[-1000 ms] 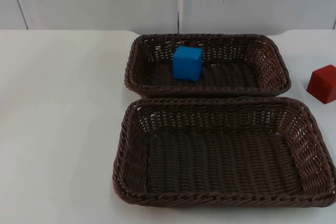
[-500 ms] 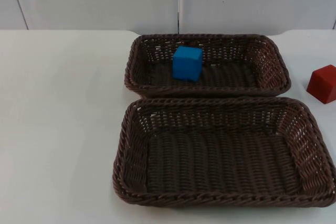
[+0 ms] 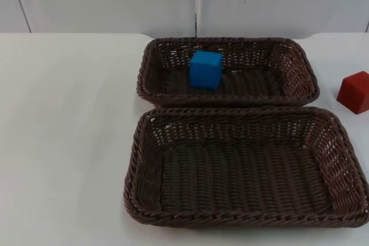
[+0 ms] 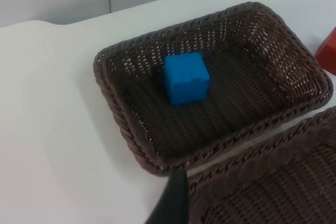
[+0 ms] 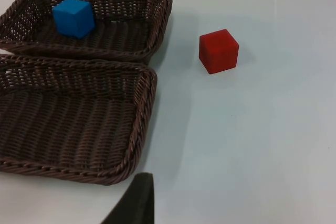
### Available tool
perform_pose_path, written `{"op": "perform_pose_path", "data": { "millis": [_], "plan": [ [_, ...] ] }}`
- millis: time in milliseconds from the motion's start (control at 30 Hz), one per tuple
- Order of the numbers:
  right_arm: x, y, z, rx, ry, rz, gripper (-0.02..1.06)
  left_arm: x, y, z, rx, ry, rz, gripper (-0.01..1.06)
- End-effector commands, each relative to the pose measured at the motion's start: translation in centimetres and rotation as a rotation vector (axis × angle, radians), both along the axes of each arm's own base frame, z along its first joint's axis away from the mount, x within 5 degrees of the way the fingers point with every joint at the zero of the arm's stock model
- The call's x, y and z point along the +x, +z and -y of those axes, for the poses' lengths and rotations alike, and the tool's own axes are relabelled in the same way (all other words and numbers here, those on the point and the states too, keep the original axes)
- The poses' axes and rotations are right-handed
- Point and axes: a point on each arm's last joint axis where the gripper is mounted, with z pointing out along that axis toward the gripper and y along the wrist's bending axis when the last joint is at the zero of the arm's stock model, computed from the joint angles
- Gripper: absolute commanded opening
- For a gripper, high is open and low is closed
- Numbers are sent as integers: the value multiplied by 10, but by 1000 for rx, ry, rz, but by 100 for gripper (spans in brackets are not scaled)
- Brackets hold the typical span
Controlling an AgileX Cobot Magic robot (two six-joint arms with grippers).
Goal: Pick up one cube with the left hand and place it into the upper basket. Pick up one cube with the right hand and place it into the lower basket.
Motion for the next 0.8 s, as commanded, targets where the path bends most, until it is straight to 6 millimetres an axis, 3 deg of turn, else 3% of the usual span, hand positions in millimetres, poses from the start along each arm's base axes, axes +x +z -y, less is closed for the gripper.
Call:
{"op": "perform_pose_path", "data": {
  "millis": [0,300,467,767],
  "plan": [
    [0,1,0,-2,-4,8,105,-12,2,-5,-11,9,25,80],
    [0,1,0,-2,-4,8,105,-62,-4,-25,-21,8,56,80],
    [0,1,0,-2,-4,8,105,-78,-8,-31,-24,5,62,80],
    [0,1,0,-2,-4,8,105,-112,8,-45,12,-34,120,80]
  ]
}}
